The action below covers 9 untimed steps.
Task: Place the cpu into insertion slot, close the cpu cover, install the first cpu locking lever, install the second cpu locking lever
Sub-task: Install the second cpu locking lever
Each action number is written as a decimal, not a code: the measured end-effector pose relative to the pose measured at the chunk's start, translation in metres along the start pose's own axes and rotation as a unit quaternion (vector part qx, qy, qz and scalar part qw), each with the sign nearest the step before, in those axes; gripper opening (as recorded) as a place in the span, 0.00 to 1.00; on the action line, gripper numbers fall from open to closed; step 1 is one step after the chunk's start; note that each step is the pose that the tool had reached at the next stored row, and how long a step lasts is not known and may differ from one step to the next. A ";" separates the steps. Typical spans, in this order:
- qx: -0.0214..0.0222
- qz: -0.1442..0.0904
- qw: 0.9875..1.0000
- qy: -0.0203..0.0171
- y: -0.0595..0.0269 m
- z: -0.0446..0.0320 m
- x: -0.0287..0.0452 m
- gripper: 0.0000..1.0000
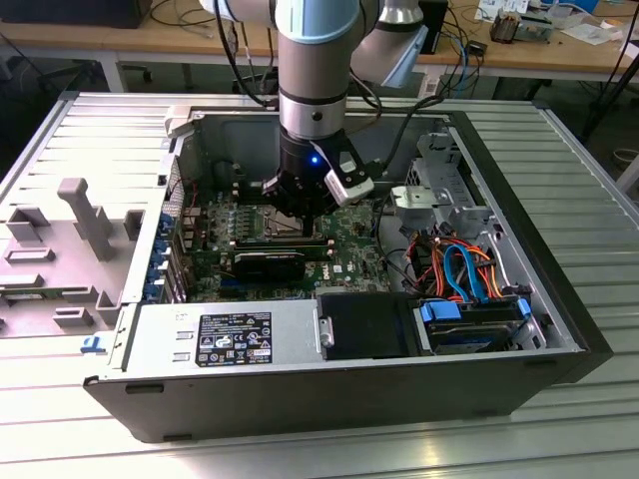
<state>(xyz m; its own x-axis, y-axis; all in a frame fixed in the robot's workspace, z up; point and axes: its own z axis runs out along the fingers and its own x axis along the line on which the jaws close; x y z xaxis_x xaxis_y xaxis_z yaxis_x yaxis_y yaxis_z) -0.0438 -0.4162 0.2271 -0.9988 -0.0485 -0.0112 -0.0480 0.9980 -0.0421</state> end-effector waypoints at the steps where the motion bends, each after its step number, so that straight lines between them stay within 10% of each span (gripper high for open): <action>1: 0.000 0.000 1.000 0.000 0.0000 0.0005 0.0001 0.11; 5: -0.009 0.000 1.000 0.000 0.0001 0.0030 0.0001 0.11; 9: -0.010 -0.001 1.000 0.000 -0.0012 0.0064 0.0002 0.11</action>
<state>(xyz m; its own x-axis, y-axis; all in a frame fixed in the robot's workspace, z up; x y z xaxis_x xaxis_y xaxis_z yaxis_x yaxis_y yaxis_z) -0.0439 -0.4176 0.2208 -0.9987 -0.0498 -0.0121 -0.0495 0.9985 -0.0220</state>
